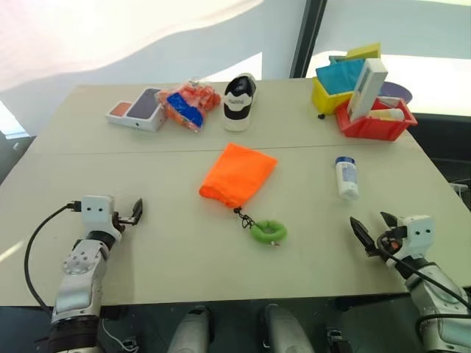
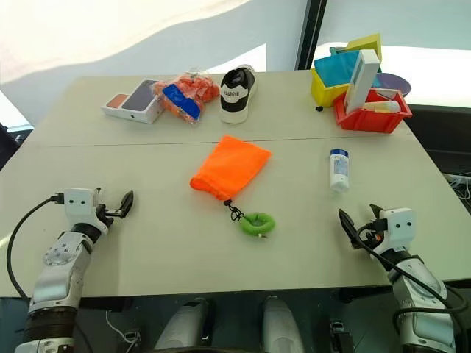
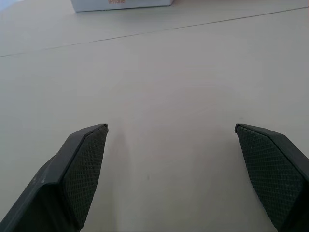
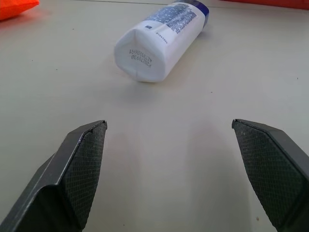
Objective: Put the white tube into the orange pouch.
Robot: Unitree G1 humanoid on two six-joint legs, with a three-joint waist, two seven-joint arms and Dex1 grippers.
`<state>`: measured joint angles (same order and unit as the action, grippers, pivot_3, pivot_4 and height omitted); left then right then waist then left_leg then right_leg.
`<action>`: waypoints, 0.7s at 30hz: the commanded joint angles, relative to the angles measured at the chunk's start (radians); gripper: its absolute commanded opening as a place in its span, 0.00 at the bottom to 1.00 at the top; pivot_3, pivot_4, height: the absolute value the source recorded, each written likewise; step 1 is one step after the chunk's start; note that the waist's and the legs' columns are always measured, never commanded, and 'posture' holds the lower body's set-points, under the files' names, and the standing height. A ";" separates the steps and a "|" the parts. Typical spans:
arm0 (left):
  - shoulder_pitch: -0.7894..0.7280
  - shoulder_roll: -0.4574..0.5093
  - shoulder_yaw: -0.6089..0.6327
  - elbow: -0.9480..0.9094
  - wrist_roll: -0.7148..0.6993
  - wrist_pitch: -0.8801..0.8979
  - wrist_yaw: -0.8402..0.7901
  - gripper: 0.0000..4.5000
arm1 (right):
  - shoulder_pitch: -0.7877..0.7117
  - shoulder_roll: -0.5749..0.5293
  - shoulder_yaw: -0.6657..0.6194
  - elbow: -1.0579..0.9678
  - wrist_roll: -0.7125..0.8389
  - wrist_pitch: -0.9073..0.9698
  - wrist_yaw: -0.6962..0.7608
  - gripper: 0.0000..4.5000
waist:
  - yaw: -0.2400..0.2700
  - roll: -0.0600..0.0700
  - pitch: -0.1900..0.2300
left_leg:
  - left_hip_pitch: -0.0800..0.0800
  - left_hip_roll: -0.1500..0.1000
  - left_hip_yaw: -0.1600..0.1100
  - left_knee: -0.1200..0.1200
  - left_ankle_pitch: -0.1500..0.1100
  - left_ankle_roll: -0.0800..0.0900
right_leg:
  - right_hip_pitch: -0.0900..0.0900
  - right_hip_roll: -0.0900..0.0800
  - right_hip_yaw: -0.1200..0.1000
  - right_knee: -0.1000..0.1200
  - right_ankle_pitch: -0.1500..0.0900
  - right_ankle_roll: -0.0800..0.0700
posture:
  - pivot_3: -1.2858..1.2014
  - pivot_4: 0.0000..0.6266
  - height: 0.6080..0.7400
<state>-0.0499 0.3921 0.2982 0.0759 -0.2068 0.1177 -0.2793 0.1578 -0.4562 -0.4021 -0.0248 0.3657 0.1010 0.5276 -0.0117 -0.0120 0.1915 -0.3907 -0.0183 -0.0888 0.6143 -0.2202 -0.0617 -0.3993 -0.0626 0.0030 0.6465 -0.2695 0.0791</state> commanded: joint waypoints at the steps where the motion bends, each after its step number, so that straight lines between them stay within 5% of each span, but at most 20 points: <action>1: 0.010 0.006 0.014 -0.028 -0.005 -0.001 -0.003 1.00 | 0.000 -0.007 -0.012 -0.024 0.003 -0.016 0.000 0.96 | 0.000 0.000 0.000 | 0.000 0.000 0.000 0.000 0.000 0.000 | 0.000 0.000 0.000 0.000 0.000 0.000 | 0.52 0.24 1.00; 13: 0.005 -0.021 -0.023 -0.120 -0.064 0.022 -0.055 1.00 | -0.008 -0.014 0.090 -0.167 0.050 0.085 0.065 0.96 | 0.001 -0.001 0.000 | -0.001 0.000 0.000 0.000 0.000 0.000 | 0.000 0.000 0.000 -0.001 0.000 0.000 | 0.52 0.24 1.00; 21: -0.037 0.049 -0.197 -0.187 0.027 -0.087 -0.226 1.00 | -0.028 -0.007 0.229 -0.339 0.031 0.159 0.084 0.96 | 0.002 -0.001 0.000 | -0.001 0.000 0.000 0.000 0.000 0.000 | 0.000 0.000 0.000 -0.001 0.000 0.000 | 0.52 0.24 1.00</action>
<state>-0.0643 0.4268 0.1253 -0.0714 -0.1972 0.0689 -0.4698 0.1442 -0.4586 -0.1877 -0.3067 0.3954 0.2589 0.6125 -0.0099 -0.0126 0.1919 -0.3917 -0.0184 -0.0888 0.6143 -0.2202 -0.0617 -0.3997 -0.0629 0.0031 0.6450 -0.2696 0.0788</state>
